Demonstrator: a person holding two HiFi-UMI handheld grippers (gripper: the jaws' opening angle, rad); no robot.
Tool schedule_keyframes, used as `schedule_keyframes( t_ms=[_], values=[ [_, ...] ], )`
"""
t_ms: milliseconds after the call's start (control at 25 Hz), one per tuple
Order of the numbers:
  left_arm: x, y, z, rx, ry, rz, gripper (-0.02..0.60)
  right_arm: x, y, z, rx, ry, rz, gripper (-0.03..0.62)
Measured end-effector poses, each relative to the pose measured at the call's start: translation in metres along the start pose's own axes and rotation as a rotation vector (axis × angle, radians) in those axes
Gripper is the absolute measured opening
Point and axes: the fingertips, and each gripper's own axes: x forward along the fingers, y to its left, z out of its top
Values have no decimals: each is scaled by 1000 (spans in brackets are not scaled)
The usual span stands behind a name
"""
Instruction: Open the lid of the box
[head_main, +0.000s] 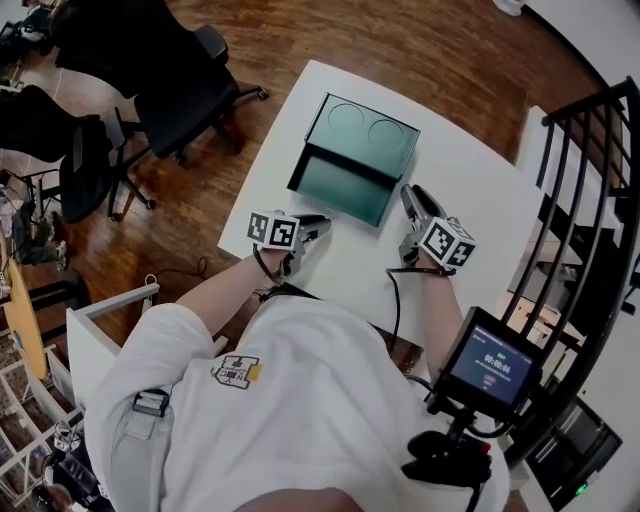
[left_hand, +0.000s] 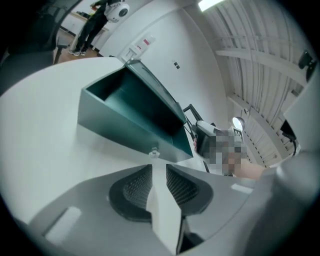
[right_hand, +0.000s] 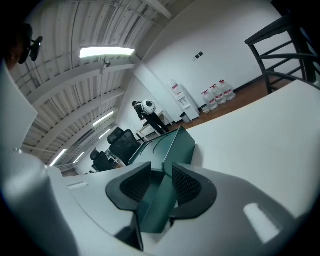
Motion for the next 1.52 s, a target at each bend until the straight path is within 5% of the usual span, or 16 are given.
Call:
schedule_keyframes(
  t_ms=[200, 360, 520, 920, 1520],
  values=[
    [-36, -39, -25, -1, -86, -27, 71, -67, 48, -47, 14, 15, 81, 105],
    [-66, -27, -56, 63, -73, -1, 0, -89, 85, -126, 41, 88, 112, 85],
    [-85, -25, -86, 31, -46, -35, 0, -105, 107, -172, 48, 134, 74, 32],
    [-91, -45, -85, 85, -40, -142, 0, -109, 120, -194, 31, 110, 8, 0],
    [-97, -36, -78, 103, -39, -127, 0, -101, 131, -190, -4, 127, 32, 0]
  ],
)
